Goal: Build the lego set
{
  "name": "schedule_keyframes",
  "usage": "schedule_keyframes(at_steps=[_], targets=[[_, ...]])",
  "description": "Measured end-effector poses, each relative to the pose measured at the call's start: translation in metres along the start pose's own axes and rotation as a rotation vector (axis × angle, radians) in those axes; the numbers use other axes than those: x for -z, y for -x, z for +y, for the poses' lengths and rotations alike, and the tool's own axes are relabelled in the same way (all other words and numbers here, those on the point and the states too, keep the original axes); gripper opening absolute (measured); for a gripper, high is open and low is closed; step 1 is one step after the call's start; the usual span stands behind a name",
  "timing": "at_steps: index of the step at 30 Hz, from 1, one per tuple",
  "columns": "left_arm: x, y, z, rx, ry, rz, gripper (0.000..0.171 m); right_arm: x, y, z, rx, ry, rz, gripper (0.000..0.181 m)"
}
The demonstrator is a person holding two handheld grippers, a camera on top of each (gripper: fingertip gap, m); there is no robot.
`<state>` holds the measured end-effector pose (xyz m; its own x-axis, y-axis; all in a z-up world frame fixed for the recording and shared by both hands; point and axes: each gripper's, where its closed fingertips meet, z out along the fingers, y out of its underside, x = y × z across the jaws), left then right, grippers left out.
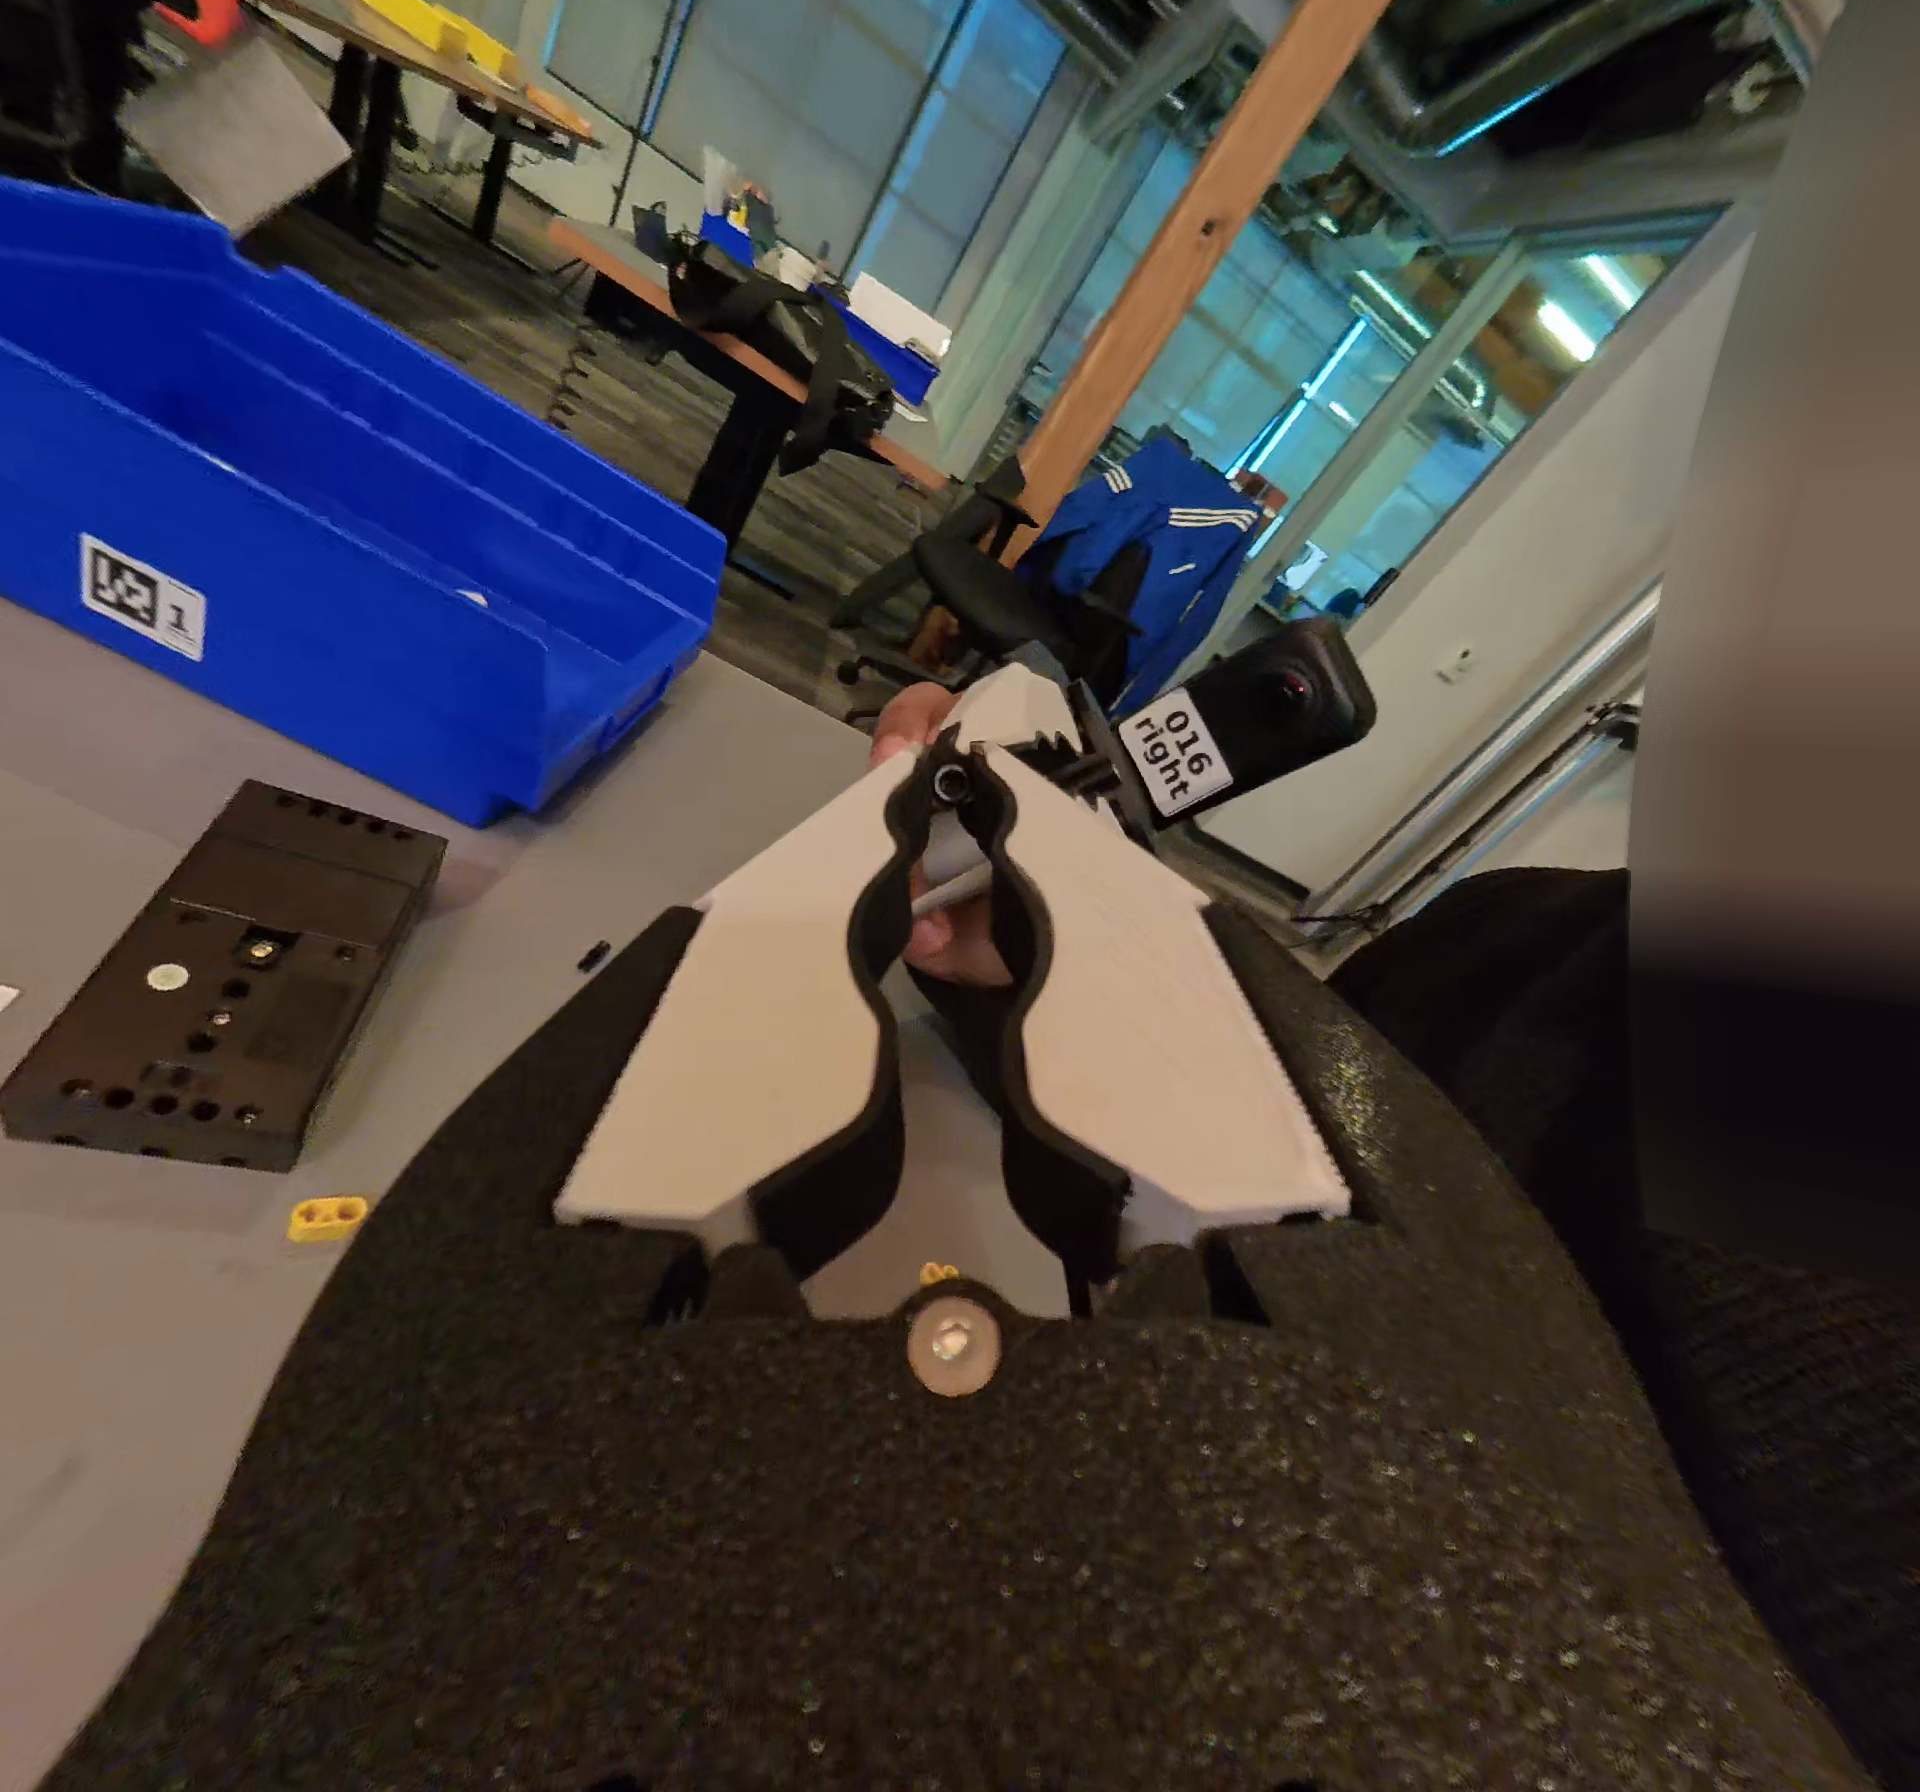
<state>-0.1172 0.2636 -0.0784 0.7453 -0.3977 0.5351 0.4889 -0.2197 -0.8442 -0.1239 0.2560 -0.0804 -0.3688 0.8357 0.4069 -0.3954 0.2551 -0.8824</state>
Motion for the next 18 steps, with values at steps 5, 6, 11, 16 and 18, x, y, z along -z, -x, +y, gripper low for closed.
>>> schedule_keyframes(at_steps=[5, 6, 11, 16, 18], targets=[[0.003, 0.0, -0.002, 0.12, -0.039, 0.073, 0.005, -0.001, 0.0, -0.002, -0.009, -0.021, 0.008, 0.005], [0.004, 0.0, -0.004, 0.15, -0.054, 0.098, 0.005, 0.001, -0.001, -0.005, -0.005, -0.04, 0.018, 0.006], [0.005, -0.001, -0.009, 0.281, -0.095, 0.194, 0.005, 0.003, 0.0, -0.01, -0.041, -0.078, -0.005, 0.012], [0.001, -0.004, -0.009, 0.335, -0.097, 0.248, 0.008, 0.002, 0.0, -0.007, -0.012, -0.054, 0.01, 0.005], [0.0, -0.003, -0.009, 0.328, -0.092, 0.247, 0.009, 0.002, -0.001, -0.006, -0.025, -0.047, 0.006, 0.005]])
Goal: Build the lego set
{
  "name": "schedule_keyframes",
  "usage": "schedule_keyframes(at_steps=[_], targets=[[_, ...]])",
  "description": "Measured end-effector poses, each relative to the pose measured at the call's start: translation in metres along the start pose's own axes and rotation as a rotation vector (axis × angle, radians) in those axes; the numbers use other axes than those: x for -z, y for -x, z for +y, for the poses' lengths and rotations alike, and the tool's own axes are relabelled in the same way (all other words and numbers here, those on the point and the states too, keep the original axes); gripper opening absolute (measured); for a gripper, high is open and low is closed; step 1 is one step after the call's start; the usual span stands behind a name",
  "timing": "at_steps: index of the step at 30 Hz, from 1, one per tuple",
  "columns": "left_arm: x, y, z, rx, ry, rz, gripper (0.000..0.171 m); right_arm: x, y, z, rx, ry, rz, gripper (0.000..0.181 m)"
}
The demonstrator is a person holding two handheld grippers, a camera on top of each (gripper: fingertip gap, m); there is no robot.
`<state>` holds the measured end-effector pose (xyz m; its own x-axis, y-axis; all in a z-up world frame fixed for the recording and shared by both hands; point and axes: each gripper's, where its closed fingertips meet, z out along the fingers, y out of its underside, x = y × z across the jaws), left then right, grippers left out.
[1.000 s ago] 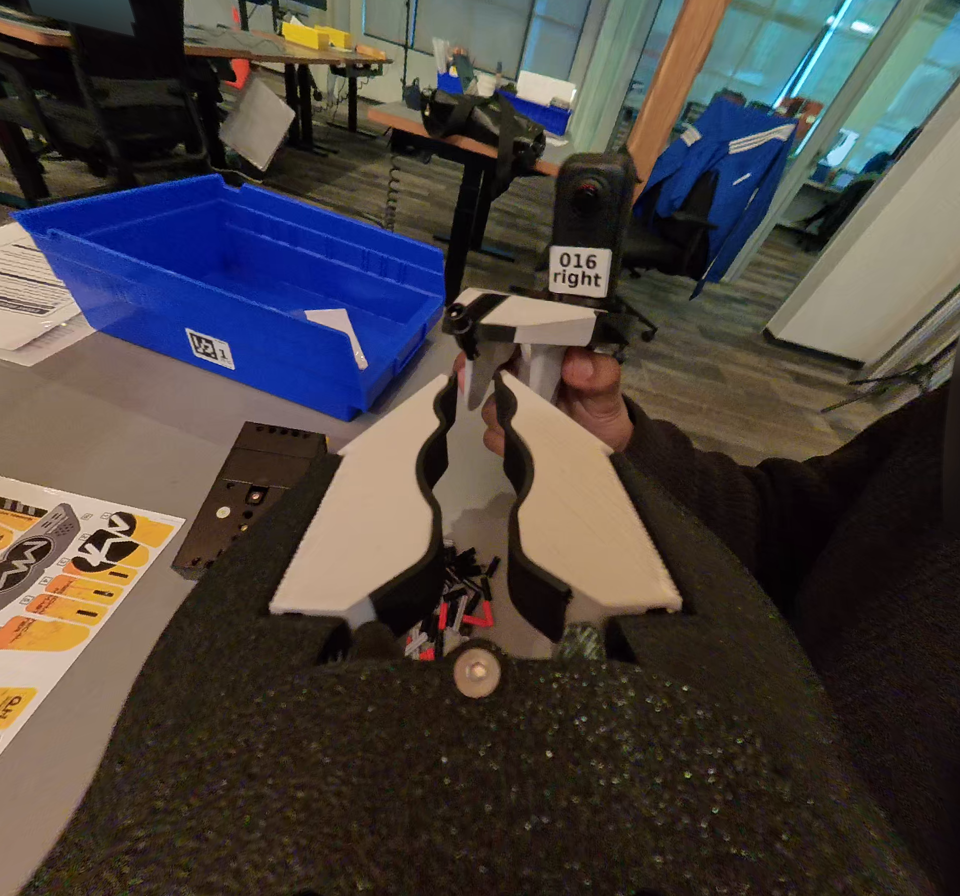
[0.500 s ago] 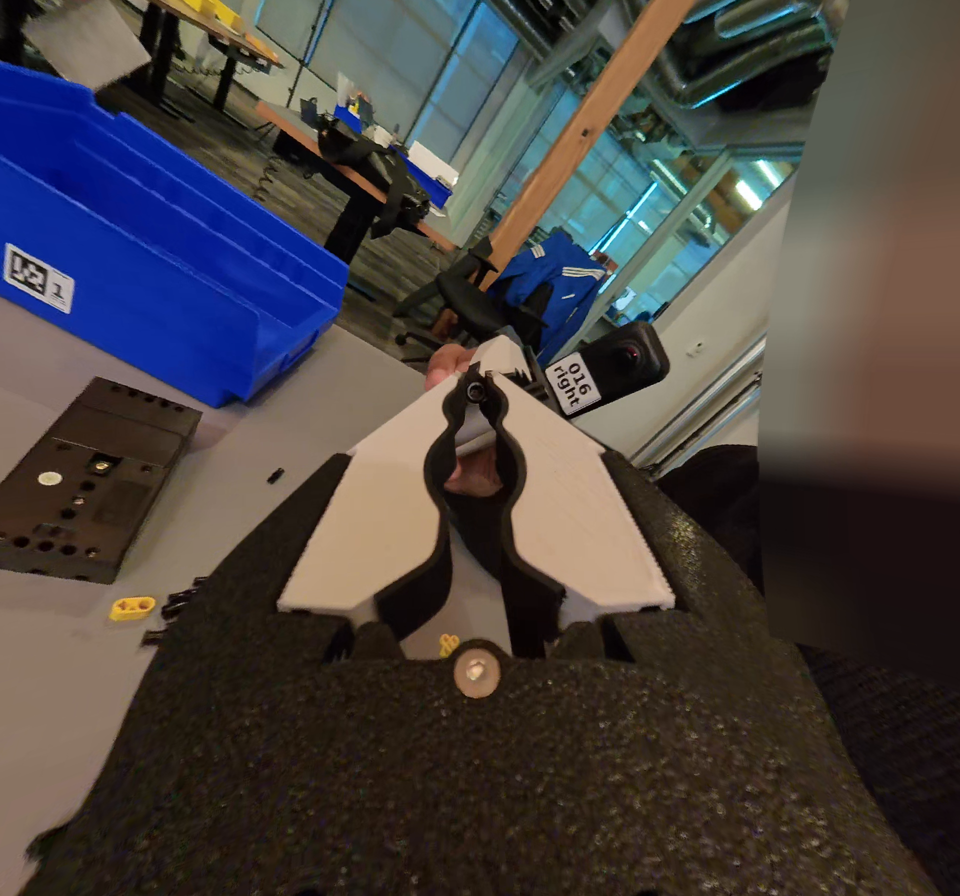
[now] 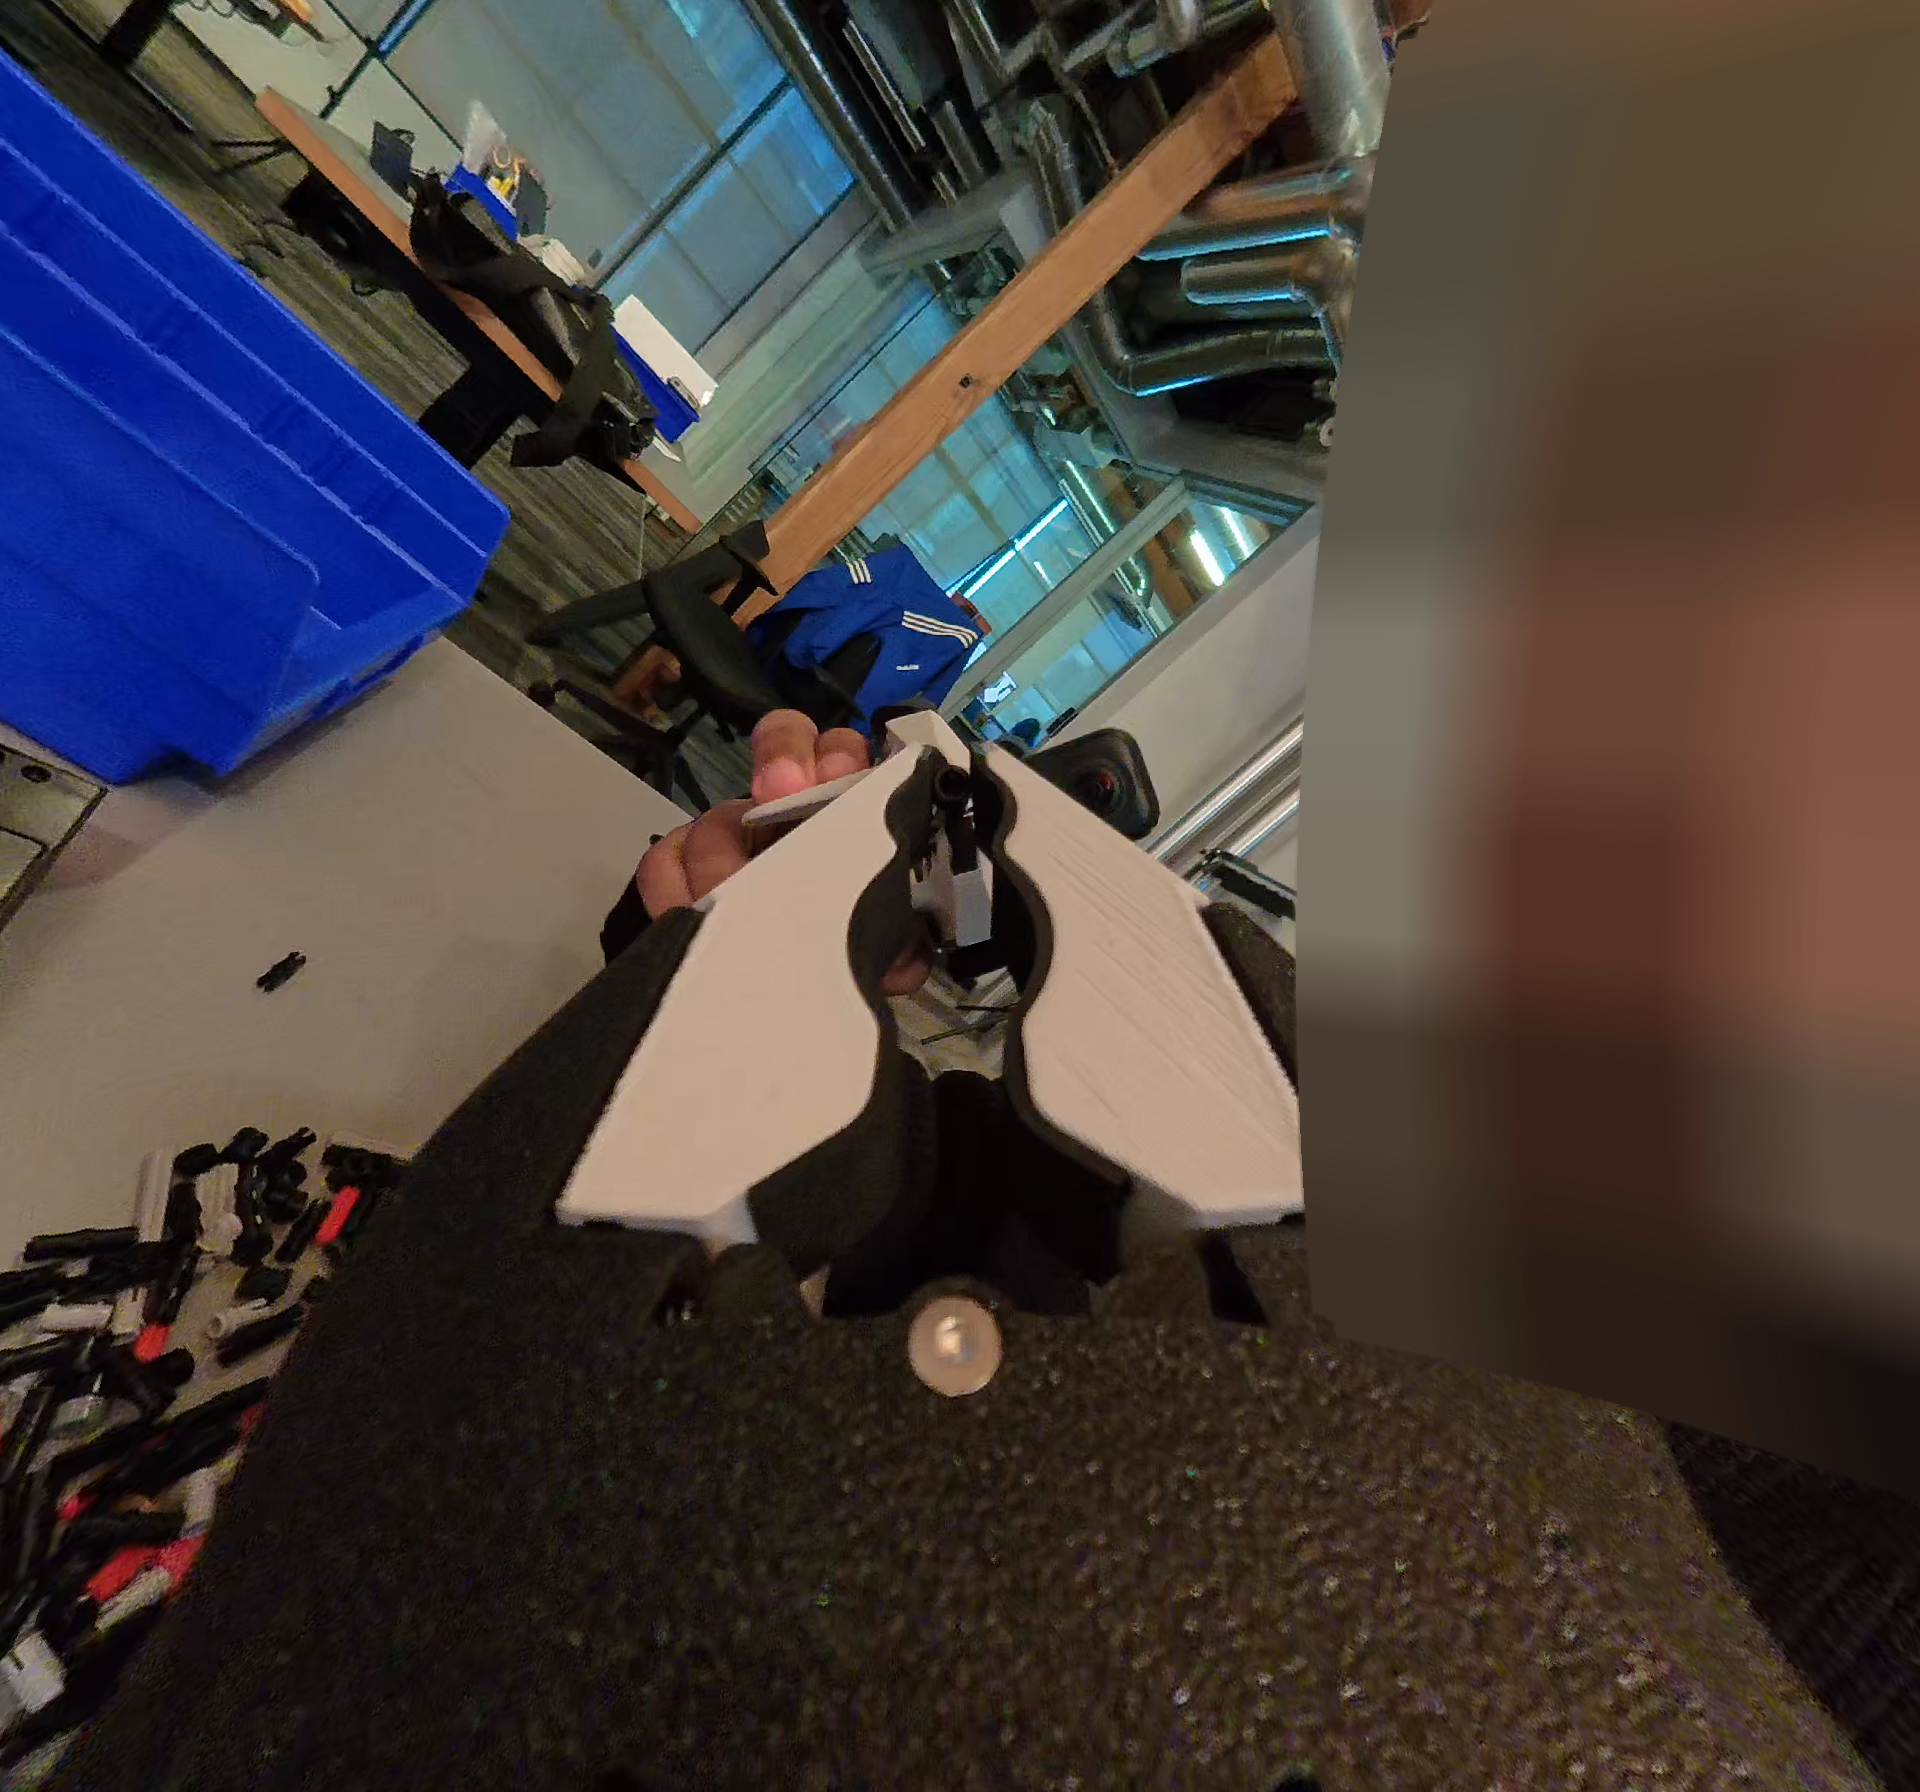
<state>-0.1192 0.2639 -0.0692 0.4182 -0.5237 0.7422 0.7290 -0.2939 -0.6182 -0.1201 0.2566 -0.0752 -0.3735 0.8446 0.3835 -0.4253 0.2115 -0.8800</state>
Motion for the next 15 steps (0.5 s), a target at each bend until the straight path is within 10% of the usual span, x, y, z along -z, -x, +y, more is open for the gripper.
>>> schedule_keyframes(at_steps=[5, 12, 15], targets=[[0.005, 0.027, -0.011, -0.265, 0.027, -0.216, 0.024, 0.02, -0.036, -0.018, -0.165, -0.122, 0.088, 0.004], [0.01, 0.142, -0.001, -0.754, 0.467, -0.833, 0.1, 0.067, -0.094, -0.006, -0.201, -0.095, 0.272, 0.004], [0.005, 0.176, 0.002, -0.888, 0.615, -0.91, 0.101, 0.063, -0.09, 0.005, -0.188, -0.026, 0.264, 0.005]])
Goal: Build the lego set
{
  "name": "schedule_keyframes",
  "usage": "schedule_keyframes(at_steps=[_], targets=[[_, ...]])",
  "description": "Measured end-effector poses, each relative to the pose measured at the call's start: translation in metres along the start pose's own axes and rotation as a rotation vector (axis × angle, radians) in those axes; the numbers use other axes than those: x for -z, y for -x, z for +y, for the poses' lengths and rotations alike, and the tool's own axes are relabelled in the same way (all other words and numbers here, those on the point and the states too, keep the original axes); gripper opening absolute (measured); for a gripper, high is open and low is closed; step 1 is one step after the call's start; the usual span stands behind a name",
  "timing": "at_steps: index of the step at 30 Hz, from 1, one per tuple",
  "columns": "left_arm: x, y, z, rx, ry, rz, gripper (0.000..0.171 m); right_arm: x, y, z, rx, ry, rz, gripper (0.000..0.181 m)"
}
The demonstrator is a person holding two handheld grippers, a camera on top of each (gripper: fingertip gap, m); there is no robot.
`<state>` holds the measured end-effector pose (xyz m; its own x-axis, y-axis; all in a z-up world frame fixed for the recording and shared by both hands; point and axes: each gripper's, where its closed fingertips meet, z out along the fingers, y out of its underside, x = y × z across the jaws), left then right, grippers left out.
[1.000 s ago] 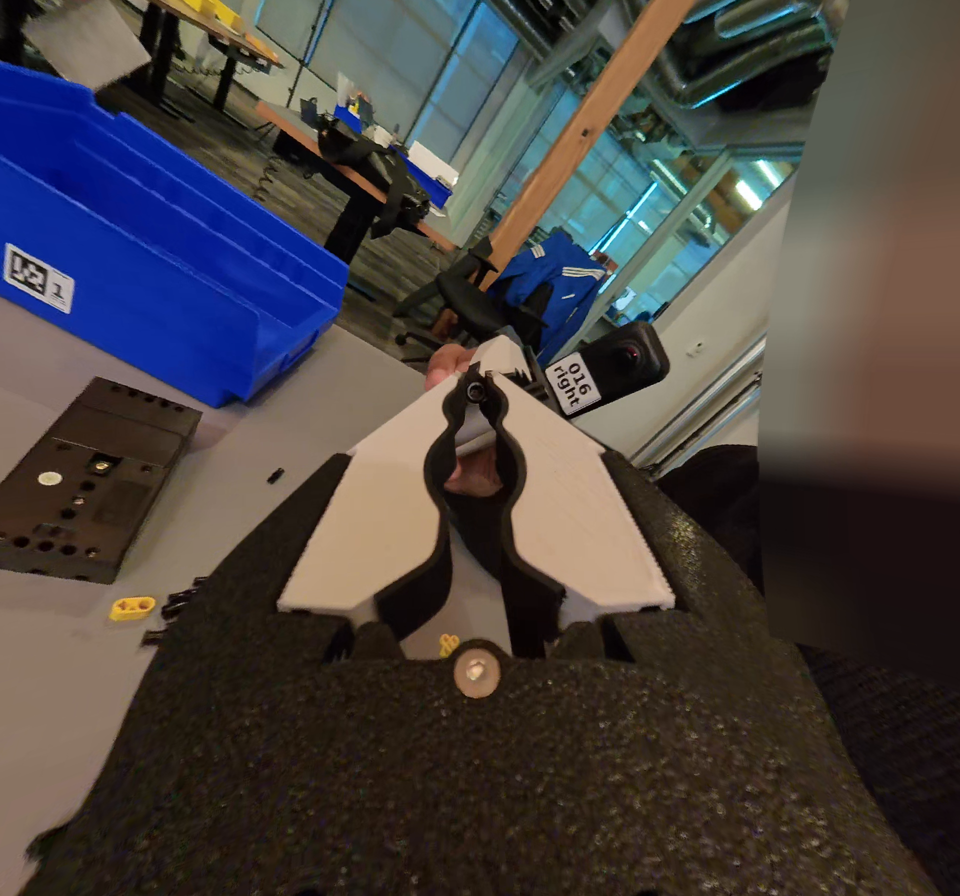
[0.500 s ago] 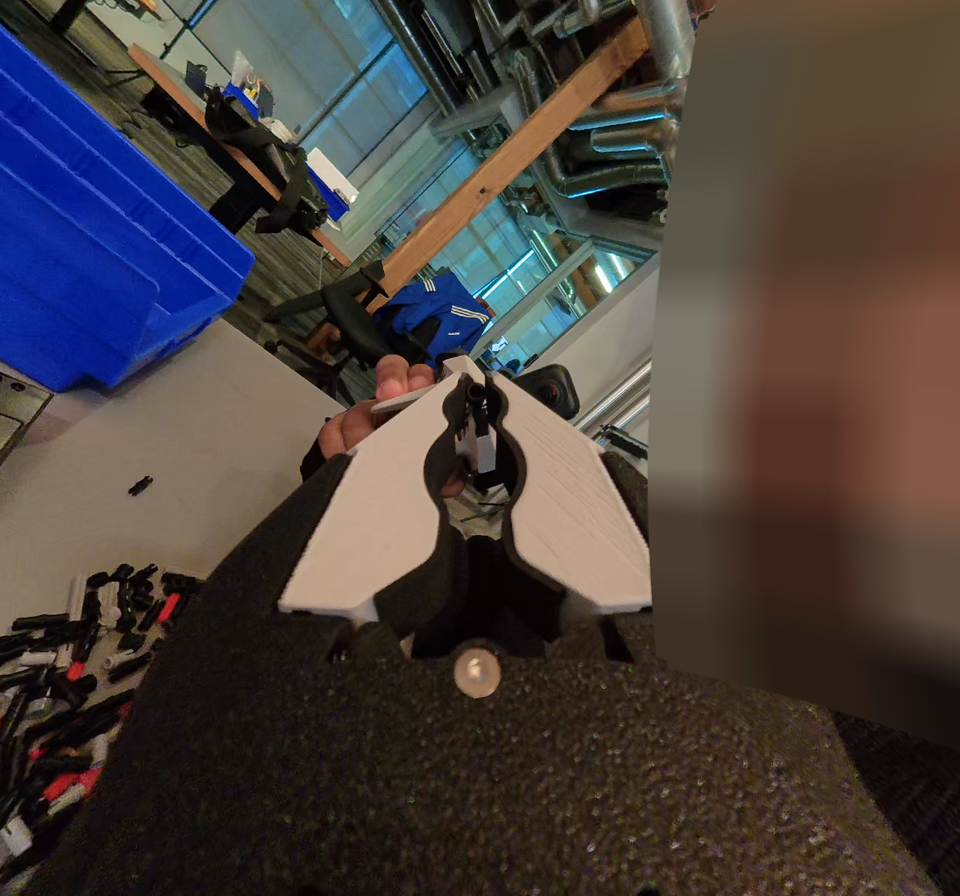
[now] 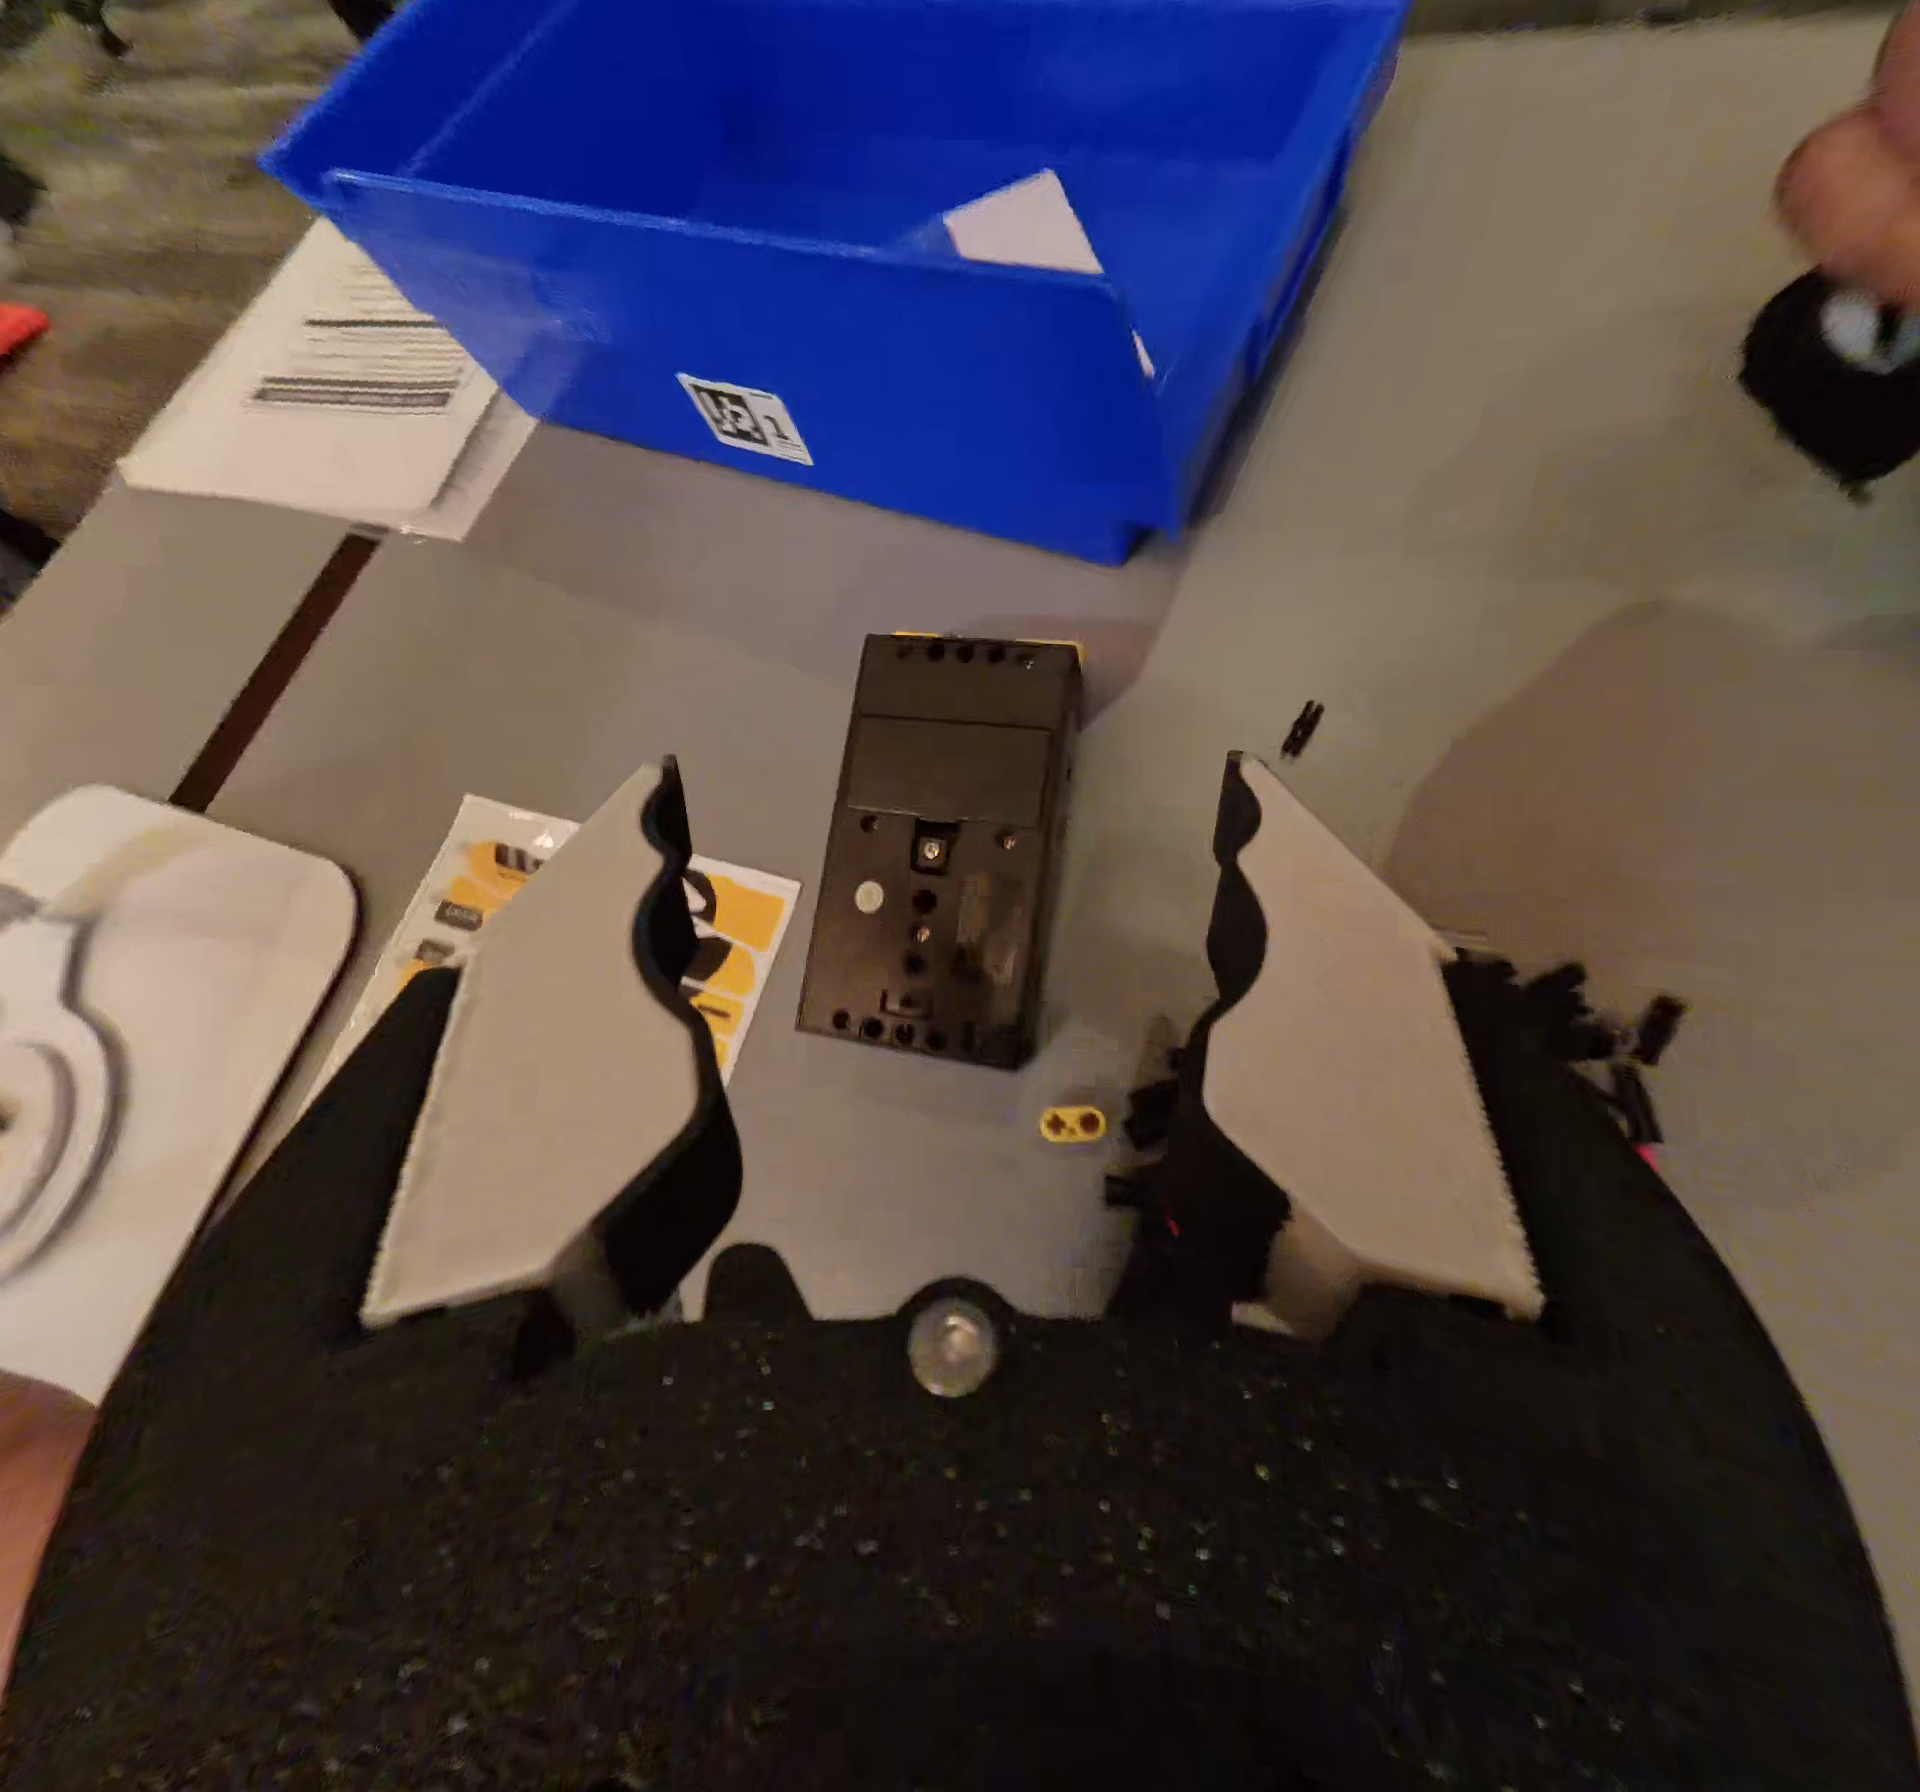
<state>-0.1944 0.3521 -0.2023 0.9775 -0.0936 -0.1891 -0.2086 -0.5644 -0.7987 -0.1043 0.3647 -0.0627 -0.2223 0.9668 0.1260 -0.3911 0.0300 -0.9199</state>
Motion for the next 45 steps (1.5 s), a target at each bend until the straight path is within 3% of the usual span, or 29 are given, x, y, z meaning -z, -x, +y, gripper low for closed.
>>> schedule_keyframes(at_steps=[4, 11, 12, 15, 19, 20, 21, 23, 25, 27, 30, 32, 37, 42, 45], targets=[[-0.028, -0.016, 0.003, 0.099, 0.114, 0.188, 0.1, -0.006, 0.01, 0.012, 0.084, 0.068, -0.015, 0.005], [-0.065, 0.004, 0.04, 0.072, 0.364, 0.129, 0.095, -0.002, -0.002, 0.01, -0.02, 0.048, 0.007, 0.004], [-0.064, -0.002, 0.038, 0.064, 0.357, 0.163, 0.066, -0.002, -0.003, 0.011, -0.027, 0.053, 0.013, 0.004], [-0.048, -0.006, 0.035, 0.051, 0.378, 0.172, 0.065, -0.002, -0.007, 0.016, -0.029, 0.075, 0.031, 0.004], [0.015, -0.01, 0.016, 0.022, 0.337, 0.126, 0.063, -0.003, -0.007, 0.021, -0.025, 0.097, 0.034, 0.005], [0.037, -0.011, 0.017, 0.011, 0.344, 0.095, 0.052, -0.004, -0.006, 0.022, -0.024, 0.103, 0.029, 0.005], [0.063, -0.01, 0.016, -0.034, 0.318, 0.049, 0.0, -0.005, -0.005, 0.023, -0.021, 0.111, 0.024, 0.004], [0.117, -0.023, 0.017, 0.005, 0.255, 0.027, 0.0, -0.006, -0.001, 0.027, -0.009, 0.128, 0.01, 0.005], [0.162, -0.037, 0.036, 0.097, 0.262, 0.012, 0.0, -0.009, 0.004, 0.029, -0.003, 0.138, -0.003, 0.004], [0.18, -0.038, 0.062, 0.157, 0.274, -0.068, 0.0, -0.012, 0.008, 0.035, -0.008, 0.157, -0.007, 0.004], [0.166, -0.071, 0.081, 0.264, 0.221, 0.037, 0.002, -0.013, 0.0, 0.05, 0.01, 0.208, 0.055, 0.005], [0.153, -0.099, 0.072, 0.293, 0.143, 0.167, 0.025, -0.009, -0.008, 0.049, 0.001, 0.197, 0.087, 0.005], [0.119, -0.129, 0.049, 0.107, 0.076, 0.292, 0.063, 0.011, -0.033, 0.016, -0.036, 0.05, 0.154, 0.005], [0.075, -0.158, 0.011, -0.046, -0.003, 0.489, 0.065, 0.041, -0.058, 0.008, -0.076, 0.035, 0.184, 0.004], [0.039, -0.171, -0.004, -0.174, 0.012, 0.563, 0.065, 0.063, -0.076, 0.008, -0.091, 0.001, 0.213, 0.004]])
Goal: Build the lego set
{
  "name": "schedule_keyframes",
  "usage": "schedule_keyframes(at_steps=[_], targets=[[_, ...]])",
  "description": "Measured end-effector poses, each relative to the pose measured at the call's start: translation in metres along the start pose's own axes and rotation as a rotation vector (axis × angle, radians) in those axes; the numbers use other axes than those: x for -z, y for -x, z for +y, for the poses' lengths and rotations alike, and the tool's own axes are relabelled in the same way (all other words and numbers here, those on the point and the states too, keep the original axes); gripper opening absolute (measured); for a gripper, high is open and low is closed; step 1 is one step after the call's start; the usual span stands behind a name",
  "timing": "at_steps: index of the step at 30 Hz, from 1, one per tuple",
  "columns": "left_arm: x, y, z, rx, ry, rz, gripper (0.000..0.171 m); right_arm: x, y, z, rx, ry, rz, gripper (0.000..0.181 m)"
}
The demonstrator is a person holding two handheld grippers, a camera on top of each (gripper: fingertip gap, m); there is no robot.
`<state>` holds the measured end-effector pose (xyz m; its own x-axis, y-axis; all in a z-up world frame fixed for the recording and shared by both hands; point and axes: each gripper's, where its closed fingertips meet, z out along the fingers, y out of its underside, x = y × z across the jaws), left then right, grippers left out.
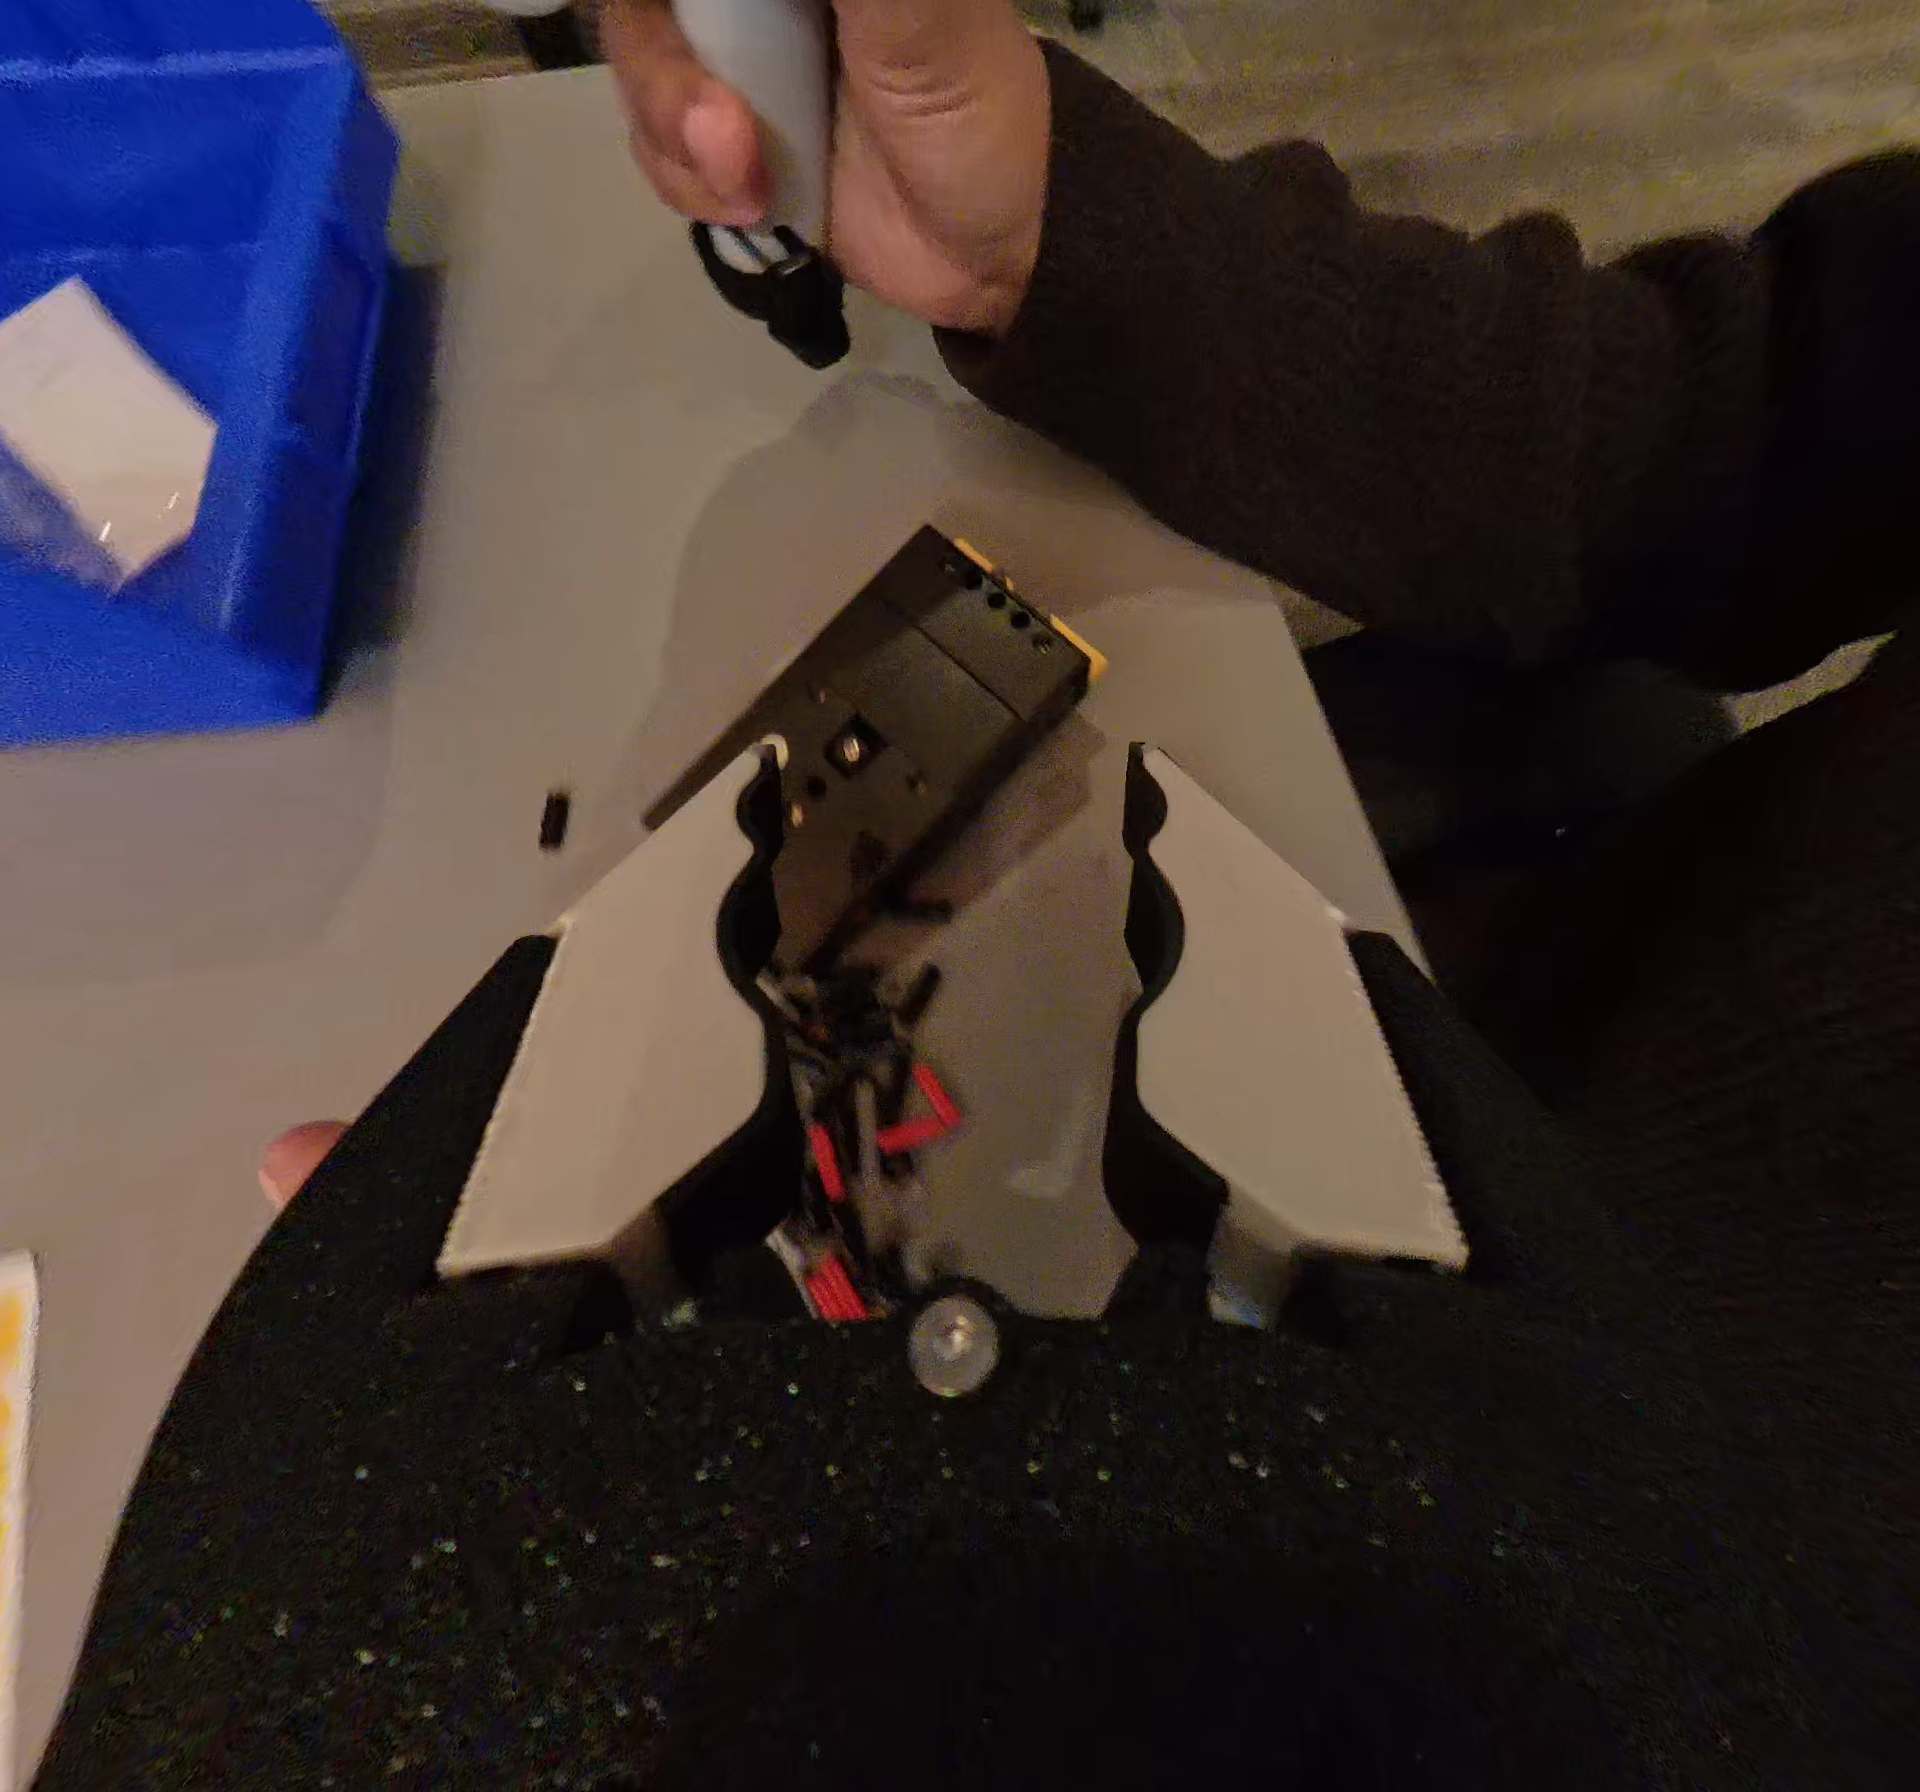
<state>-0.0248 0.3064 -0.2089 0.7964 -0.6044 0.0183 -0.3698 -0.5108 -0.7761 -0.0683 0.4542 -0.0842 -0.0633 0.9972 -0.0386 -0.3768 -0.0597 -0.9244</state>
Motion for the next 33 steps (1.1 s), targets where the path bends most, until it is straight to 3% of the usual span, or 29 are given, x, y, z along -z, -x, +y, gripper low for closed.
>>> schedule_keyframes(at_steps=[5, 9, 13, 18, 22, 26, 28, 33], targets=[[-0.06, 0.0, 0.002, -0.127, 0.157, 0.175, 0.067, 0.011, -0.015, -0.004, -0.108, -0.036, -0.014, 0.004], [-0.07, -0.012, -0.001, -0.115, 0.179, 0.263, 0.07, 0.009, -0.01, -0.001, -0.059, -0.004, -0.027, 0.004], [-0.066, -0.012, 0.002, -0.105, 0.193, 0.235, 0.072, 0.009, -0.006, -0.002, -0.035, 0.001, -0.037, 0.004], [-0.054, -0.029, -0.015, -0.186, 0.061, 0.27, 0.072, 0.012, -0.006, -0.006, -0.076, -0.028, -0.045, 0.004], [-0.074, -0.011, -0.004, -0.285, 0.164, 0.148, 0.073, 0.016, -0.01, -0.008, -0.121, -0.053, -0.039, 0.005], [-0.085, -0.023, -0.005, -0.251, 0.188, 0.255, 0.076, 0.018, -0.012, -0.008, -0.118, -0.057, -0.023, 0.004], [-0.089, -0.015, 0.0, -0.254, 0.223, 0.211, 0.075, 0.016, -0.011, -0.006, -0.109, -0.045, -0.026, 0.004], [-0.075, 0.003, -0.005, -0.225, 0.186, 0.078, 0.066, 0.014, -0.007, -0.004, -0.088, -0.025, -0.034, 0.004]])
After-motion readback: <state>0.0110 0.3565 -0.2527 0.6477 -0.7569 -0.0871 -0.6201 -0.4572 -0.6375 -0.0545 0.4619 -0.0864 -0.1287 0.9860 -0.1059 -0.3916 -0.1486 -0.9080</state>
